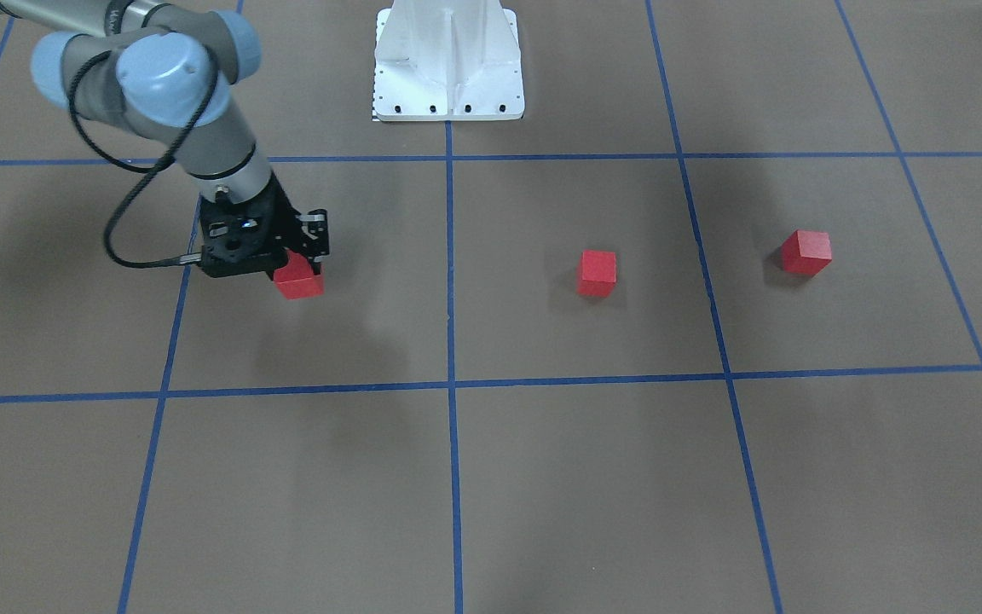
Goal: Form red blocks into L shape at center
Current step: 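Carry the red cube with the right gripper to the table center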
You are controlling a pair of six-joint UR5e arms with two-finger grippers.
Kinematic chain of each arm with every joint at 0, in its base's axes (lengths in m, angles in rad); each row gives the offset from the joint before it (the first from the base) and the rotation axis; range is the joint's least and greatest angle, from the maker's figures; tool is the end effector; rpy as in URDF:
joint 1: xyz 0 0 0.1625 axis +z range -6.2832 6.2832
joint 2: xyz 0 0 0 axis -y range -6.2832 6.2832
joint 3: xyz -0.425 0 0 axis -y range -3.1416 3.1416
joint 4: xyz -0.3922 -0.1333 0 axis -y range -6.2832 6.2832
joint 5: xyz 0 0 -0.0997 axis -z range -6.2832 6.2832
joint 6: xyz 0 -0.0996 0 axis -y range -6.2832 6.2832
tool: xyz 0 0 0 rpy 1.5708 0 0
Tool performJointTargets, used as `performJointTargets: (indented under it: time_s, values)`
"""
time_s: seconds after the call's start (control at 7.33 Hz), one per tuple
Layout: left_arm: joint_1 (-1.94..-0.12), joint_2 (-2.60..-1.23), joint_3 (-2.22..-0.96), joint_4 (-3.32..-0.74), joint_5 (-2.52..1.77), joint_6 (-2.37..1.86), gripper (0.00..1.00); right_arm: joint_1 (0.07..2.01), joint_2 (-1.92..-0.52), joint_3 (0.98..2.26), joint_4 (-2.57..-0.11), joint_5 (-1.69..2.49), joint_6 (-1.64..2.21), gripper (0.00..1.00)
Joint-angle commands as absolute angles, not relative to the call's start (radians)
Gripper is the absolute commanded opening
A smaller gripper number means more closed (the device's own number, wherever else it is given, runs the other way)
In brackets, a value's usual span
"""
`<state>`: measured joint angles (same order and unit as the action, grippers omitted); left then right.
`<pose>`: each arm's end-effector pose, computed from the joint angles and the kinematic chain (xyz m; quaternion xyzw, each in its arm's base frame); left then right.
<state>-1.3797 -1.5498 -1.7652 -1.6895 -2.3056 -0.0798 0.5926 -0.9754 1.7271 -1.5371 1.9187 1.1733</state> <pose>0.0285 -0.4978 0.5618 0.0866 0.3705 0.1035 0.9190 -0.4933 -0.4519 0.2423 0.0384 -0.4076 0.0227 0.9121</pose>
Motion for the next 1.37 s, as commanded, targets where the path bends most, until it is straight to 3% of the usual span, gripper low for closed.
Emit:
performJointTargets:
  time_s: [0.0,0.68,1.23]
  values:
    - [-1.379,-1.549,-1.763,-1.69,-2.306,-0.08,1.0,0.51,-0.829,1.576,-1.551,1.862,1.293,0.0]
    - [-1.381,-1.543,-1.759,-1.69,-2.304,-0.078,1.0,0.442,-0.719,1.47,-1.586,1.829,1.322,0.0]
    - [-1.381,-1.543,-1.758,-1.69,-2.304,-0.078,1.0,0.439,-0.719,1.47,-1.586,1.824,1.322,0.3]
